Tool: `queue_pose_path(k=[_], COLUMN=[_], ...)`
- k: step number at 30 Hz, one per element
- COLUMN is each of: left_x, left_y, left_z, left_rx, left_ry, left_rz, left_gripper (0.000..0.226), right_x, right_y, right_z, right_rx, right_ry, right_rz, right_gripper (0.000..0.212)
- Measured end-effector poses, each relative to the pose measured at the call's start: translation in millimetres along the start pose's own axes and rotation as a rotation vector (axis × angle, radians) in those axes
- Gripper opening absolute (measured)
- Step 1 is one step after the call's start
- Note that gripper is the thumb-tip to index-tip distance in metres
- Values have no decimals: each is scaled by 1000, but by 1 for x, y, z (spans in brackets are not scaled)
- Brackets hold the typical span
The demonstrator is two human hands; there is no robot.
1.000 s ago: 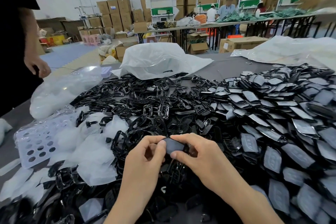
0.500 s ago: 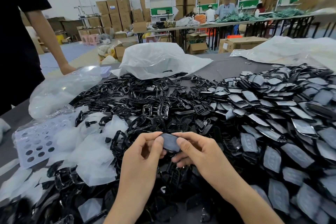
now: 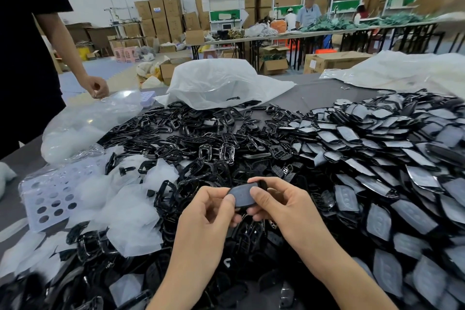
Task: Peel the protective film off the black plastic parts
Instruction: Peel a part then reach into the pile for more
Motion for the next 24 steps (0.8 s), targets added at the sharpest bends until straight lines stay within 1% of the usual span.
queue_pose_path(k=[5, 8, 11, 13, 16, 18, 20, 22, 23, 24], left_x=[-1, -2, -6, -6, -9, -10, -11, -9, -6, -4], left_y=[1, 1, 0, -2, -3, -3, -4, -5, -6, -6], left_z=[1, 0, -2, -5, -11, -14, -16, -20, -21, -21], left_rx=[-15, -1, 24, 45, 110, 137, 159, 189, 201, 205], left_ry=[12, 56, 106, 126, 205, 246, 264, 325, 345, 349], left_rz=[-3, -14, -53, -62, -124, -162, -164, -128, -101, -78], left_gripper=[7, 11, 13, 13, 9, 15, 18, 21, 24, 24], right_x=[-2, -4, -9, -12, -10, -11, -12, -6, 5, 24], right_y=[1, 2, 3, 4, 5, 6, 9, 7, 1, -6], right_z=[2, 2, 2, 1, -2, -3, -4, -10, -17, -27], right_rx=[-19, -19, 4, 19, 16, 2, -3, 15, 42, 76], right_ry=[-68, -75, -11, 77, 132, 125, 137, 164, 170, 158], right_rz=[24, 14, -59, -114, -130, -147, -158, -121, -62, 40], right_gripper=[11, 11, 17, 15, 13, 14, 18, 18, 12, 4])
Point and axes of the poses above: each hand's wrist, its own y-axis away from the middle knuckle, its own x-axis out of the back of the hand, z = x × y, the point moved 8 cm from there along -y, towards the middle knuckle, and after that the axes turned 13 degrees about x, right-handed, at the moved point
